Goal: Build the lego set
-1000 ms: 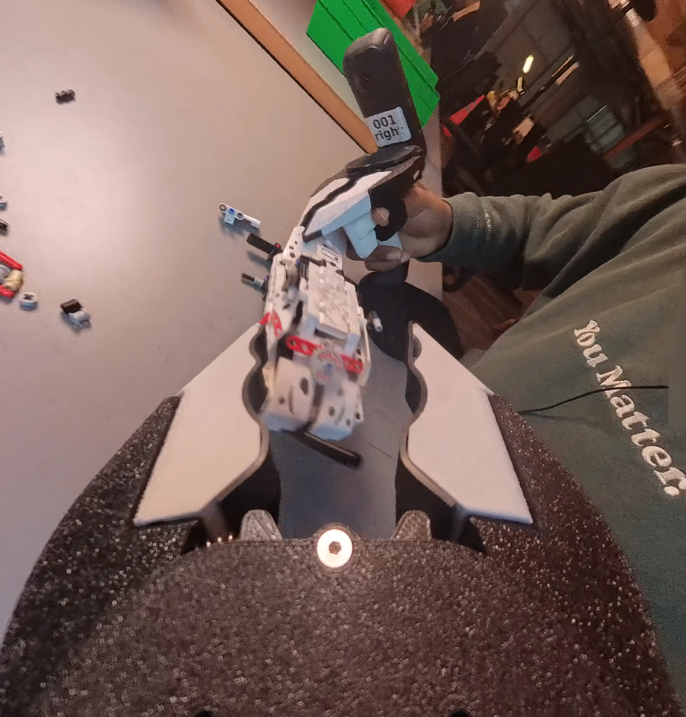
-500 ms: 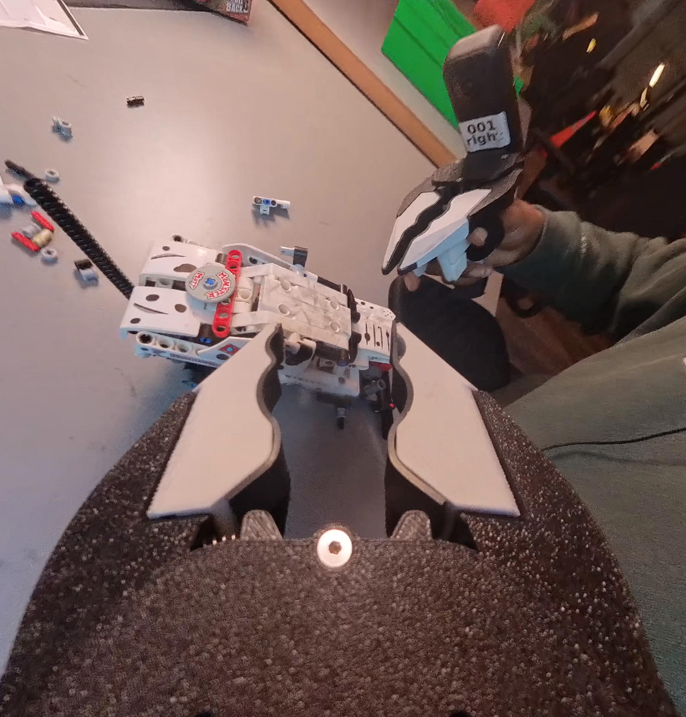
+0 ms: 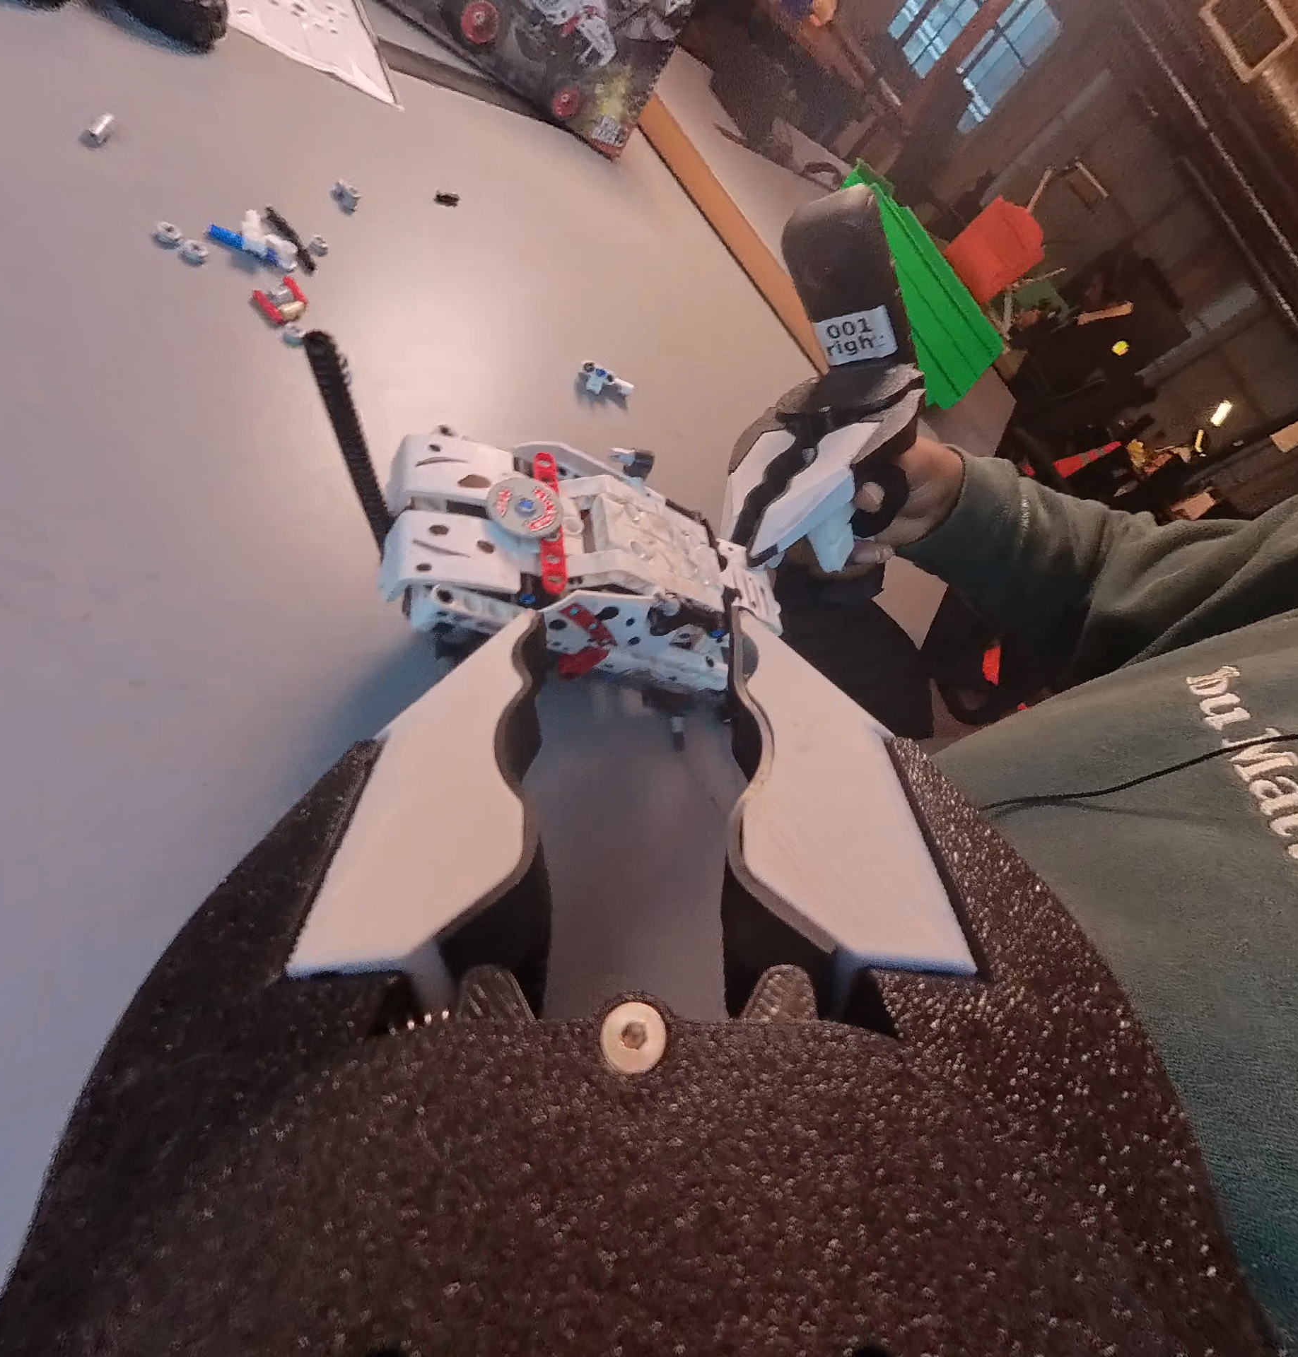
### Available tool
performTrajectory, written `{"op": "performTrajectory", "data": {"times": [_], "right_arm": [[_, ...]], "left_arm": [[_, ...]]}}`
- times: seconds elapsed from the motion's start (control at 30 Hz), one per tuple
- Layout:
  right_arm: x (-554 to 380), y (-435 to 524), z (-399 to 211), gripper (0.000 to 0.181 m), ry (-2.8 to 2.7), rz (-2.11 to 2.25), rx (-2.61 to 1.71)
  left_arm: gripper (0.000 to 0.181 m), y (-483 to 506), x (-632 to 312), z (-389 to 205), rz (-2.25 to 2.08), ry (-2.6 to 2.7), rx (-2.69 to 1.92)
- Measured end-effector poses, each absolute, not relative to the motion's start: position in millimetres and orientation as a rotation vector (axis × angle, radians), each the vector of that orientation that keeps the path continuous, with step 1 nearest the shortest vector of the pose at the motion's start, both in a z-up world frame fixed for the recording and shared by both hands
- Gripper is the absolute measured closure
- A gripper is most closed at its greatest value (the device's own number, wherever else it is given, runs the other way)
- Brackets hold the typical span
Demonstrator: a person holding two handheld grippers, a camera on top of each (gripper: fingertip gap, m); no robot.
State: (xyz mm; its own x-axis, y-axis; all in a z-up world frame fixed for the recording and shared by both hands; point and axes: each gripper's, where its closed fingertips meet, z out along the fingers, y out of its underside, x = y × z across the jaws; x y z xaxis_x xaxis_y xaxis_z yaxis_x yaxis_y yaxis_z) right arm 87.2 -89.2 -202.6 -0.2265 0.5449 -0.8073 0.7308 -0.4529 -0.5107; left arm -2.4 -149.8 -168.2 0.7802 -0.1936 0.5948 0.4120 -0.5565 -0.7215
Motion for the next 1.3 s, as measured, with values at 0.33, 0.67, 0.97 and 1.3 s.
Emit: {"op": "performTrajectory", "data": {"times": [0.33,0.67,0.97,1.3], "right_arm": [[85,-110,-202,0.174,1.570,-1.736,1.726],[75,-110,-201,0.176,1.345,-1.866,1.806],[62,-113,-201,0.175,1.201,-1.872,1.826],[51,-111,-193,0.177,1.208,-2.011,1.860]], "left_arm": [[0.130,-115,16,-196,-0.780,-0.144,-2.026],[0.145,-152,15,-181,-1.037,-0.169,-2.040],[0.149,-149,53,-190,-1.239,-0.159,-2.043],[0.156,-138,61,-188,-1.498,-0.449,-1.816]]}}
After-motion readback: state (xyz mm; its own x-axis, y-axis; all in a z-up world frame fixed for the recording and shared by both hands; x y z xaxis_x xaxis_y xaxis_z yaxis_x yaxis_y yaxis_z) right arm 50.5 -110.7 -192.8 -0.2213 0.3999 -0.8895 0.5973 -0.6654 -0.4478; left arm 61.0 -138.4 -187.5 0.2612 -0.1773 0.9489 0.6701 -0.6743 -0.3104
